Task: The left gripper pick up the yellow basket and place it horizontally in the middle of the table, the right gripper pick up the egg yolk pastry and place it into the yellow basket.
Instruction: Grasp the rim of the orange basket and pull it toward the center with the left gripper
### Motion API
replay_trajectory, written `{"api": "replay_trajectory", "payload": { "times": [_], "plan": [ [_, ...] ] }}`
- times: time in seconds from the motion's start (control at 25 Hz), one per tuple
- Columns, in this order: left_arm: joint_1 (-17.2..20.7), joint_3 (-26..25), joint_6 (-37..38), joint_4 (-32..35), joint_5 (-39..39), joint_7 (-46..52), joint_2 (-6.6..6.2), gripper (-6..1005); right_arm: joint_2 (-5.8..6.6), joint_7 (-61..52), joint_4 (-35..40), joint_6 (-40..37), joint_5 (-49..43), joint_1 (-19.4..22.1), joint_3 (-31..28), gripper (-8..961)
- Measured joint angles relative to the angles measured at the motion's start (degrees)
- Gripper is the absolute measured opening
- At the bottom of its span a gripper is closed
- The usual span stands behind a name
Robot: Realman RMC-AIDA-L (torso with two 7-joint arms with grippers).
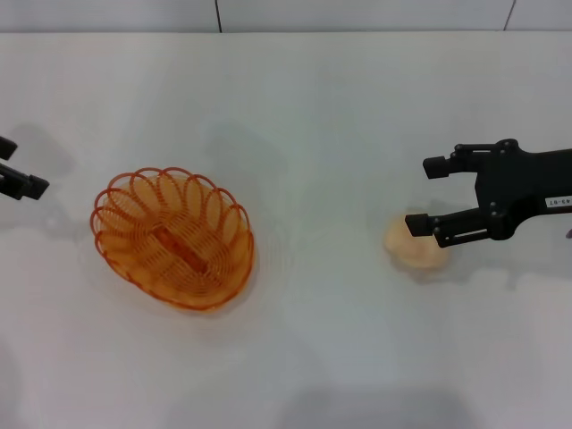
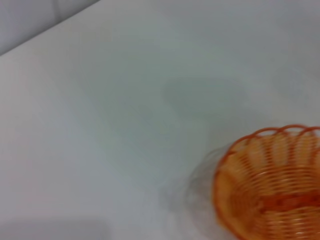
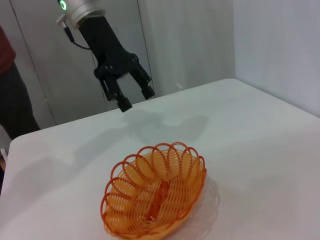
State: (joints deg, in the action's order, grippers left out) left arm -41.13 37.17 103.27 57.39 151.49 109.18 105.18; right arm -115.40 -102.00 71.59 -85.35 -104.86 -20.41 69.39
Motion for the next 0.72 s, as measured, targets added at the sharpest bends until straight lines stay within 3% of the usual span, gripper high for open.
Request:
{"api": "replay_trajectory", "payload": {
  "times": [0.4, 0.52, 0.72],
  "plan": [
    [-0.3, 0.6, -7.0, -0.5, 1.4, 1.1, 2.18, 889, 0.00, 0.0, -0.2, -0.4, 0.2, -0.1, 0.0, 853],
    [-0.6, 1.0, -9.4, -1.3, 1.9, 1.3, 3.59, 889, 0.00, 0.0, -0.2, -0.6, 0.3, -0.2, 0.0, 851],
    [-1.5, 2.2, -11.8, -4.1, 2.0, 1.3, 4.40, 889, 0.00, 0.0, -0.1, -0.9, 0.3, -0.1, 0.0, 850]
  ]
}}
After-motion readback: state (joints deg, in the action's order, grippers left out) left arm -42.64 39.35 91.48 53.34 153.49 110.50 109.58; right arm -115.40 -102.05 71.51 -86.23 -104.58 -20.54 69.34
